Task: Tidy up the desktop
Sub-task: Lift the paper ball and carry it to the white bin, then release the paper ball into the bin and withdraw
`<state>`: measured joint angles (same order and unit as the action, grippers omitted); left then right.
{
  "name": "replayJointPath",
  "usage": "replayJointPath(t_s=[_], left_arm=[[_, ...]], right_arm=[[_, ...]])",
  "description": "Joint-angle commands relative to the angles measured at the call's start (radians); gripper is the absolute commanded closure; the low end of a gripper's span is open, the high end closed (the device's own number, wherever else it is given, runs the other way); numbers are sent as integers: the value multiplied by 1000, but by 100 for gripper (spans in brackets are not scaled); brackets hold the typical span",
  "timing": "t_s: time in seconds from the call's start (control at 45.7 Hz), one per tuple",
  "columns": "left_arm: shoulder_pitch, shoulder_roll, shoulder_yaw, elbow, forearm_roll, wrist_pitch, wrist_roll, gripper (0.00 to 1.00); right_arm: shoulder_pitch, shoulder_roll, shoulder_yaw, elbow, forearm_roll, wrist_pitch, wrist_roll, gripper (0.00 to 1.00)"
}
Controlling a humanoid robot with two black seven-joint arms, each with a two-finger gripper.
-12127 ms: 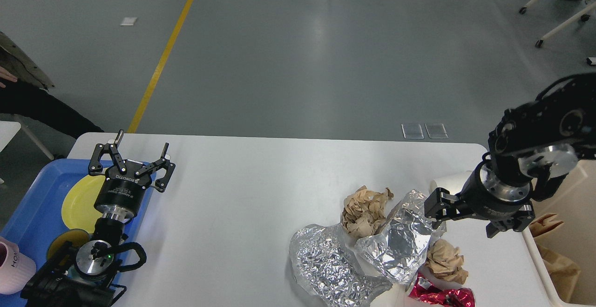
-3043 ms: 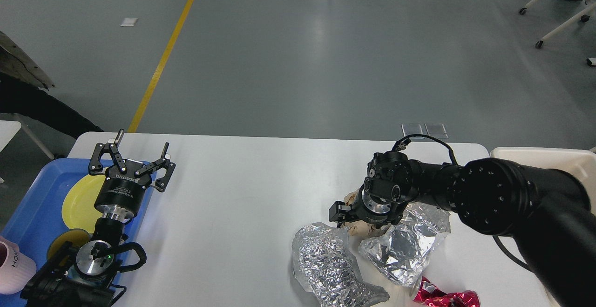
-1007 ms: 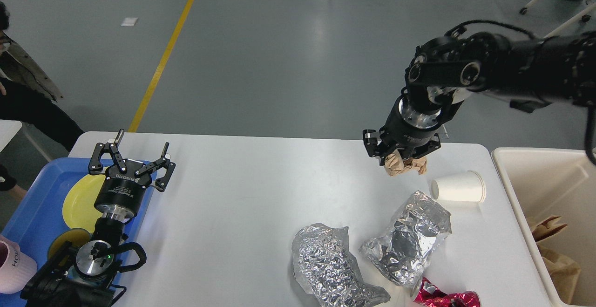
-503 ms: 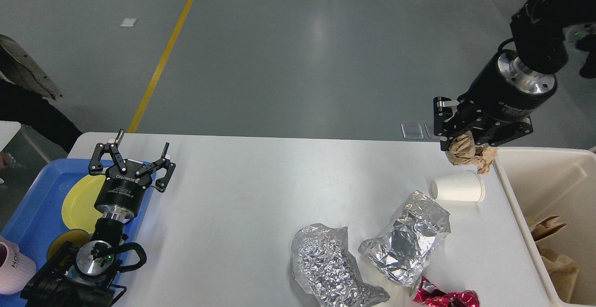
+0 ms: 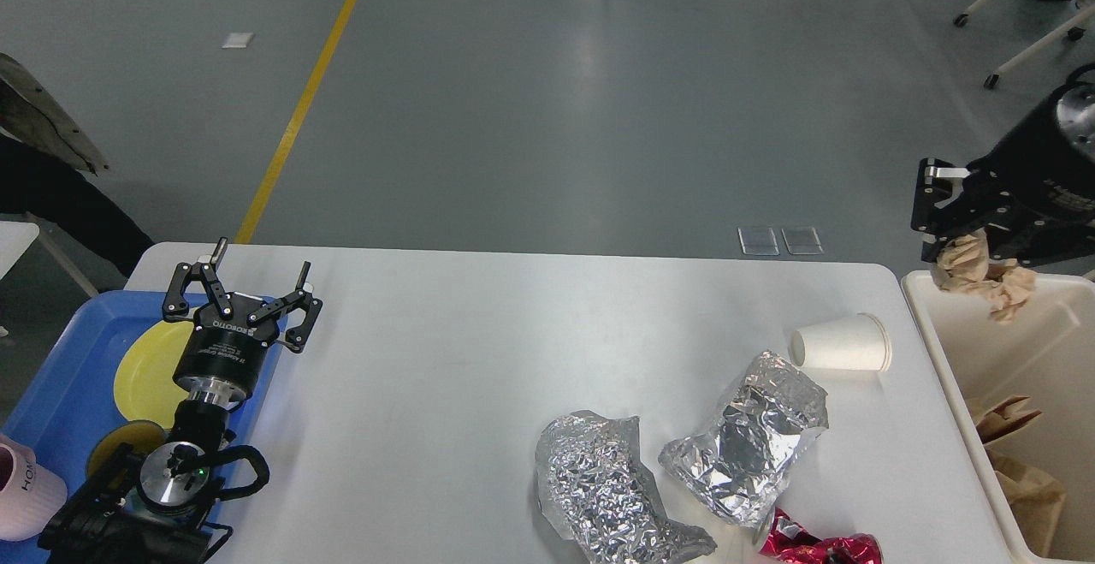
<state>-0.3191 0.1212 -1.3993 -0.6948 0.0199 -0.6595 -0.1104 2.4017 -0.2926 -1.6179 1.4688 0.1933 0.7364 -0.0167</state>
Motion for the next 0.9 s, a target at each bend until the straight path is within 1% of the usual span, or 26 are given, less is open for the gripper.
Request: replayJointPath(t_s=[0.0,0.088,0.153,0.197,0.219,0.372,0.438,0.482,0.547,0.569,0.635,0.7,0.744,0.876], left_arm=[[0,0,0,0,0,0,0,3],[0,0,0,0,0,0,0,3],[0,0,0,0,0,0,0,3],[0,0,0,0,-2,0,0,3],[0,0,0,0,0,0,0,3],[0,0,0,0,0,0,0,3],[0,0,-1,0,0,0,0,3],[0,0,-1,0,0,0,0,3],[0,0,0,0,0,0,0,3],[0,0,0,0,0,0,0,3],[0,0,0,0,0,0,0,3],[0,0,-1,0,0,0,0,3],[0,0,-1,0,0,0,0,3],[0,0,0,0,0,0,0,3]], right_arm=[[-9,-46,-54,-31,-2,-55,-37,100],[-48,-124,-73,-93,-9,-64,-40,100],[-87,-207,-79,-151,-20,-64,-43,100],[-121,-264,-77,-198,-28,-64,-43,100],[-169,-310,-70,-255,-41,-68,-42,100],[-364,-408,-8,-453,-51,-84,-40,100],[-475,-453,58,-513,-51,-127,-40,100],[-553,-474,120,-541,-51,-173,-40,100],[-669,-507,200,-579,-51,-270,-40,100],[-722,-519,234,-596,-51,-319,-40,100],[-838,-530,300,-633,-51,-420,-40,100],[-965,-519,354,-692,-51,-485,-39,100],[-1045,-501,389,-745,-49,-500,-39,100],[-1266,-413,506,-936,-42,-503,-40,100]])
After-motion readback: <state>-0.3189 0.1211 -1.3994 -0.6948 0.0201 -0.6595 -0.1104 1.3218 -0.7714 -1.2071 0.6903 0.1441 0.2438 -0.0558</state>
